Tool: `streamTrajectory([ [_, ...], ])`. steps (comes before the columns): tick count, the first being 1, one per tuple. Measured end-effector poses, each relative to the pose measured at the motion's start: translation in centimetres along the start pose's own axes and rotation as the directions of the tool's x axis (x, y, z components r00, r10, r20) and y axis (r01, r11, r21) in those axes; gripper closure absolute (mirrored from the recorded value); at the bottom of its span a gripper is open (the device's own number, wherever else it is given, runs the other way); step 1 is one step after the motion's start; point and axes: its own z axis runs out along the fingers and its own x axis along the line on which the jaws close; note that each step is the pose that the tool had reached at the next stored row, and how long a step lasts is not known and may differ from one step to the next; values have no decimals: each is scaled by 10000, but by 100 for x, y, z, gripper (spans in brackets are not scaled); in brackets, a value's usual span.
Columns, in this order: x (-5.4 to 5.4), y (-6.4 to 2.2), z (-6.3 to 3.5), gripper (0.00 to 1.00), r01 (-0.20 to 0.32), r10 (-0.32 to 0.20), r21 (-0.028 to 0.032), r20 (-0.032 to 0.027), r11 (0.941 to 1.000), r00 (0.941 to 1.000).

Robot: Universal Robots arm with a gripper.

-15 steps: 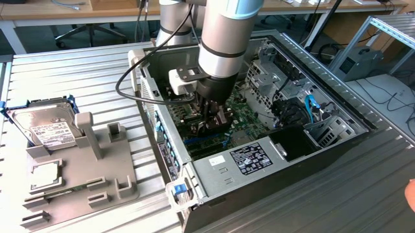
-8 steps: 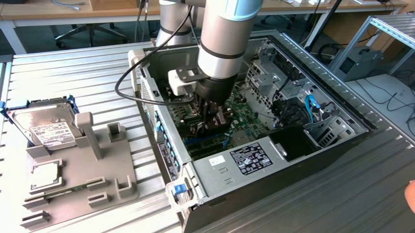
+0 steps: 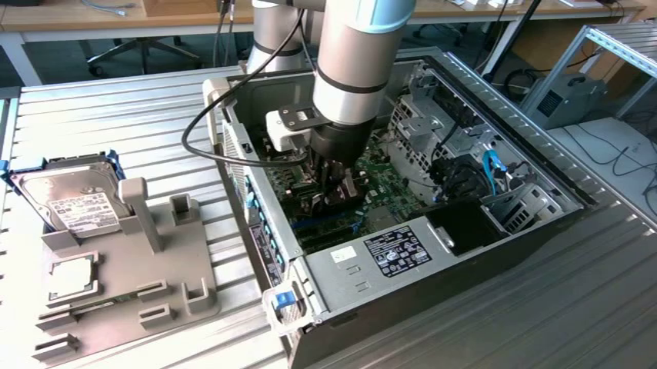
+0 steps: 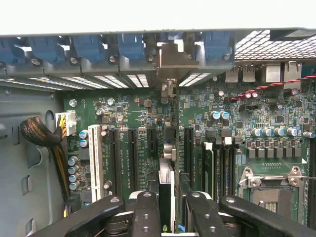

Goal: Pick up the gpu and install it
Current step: 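Insert the gpu into the slot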

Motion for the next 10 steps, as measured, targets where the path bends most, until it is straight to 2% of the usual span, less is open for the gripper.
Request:
streamTrajectory([
  [10, -1, 1, -44, 74, 0, 0, 3, 3, 10000, 10000],
])
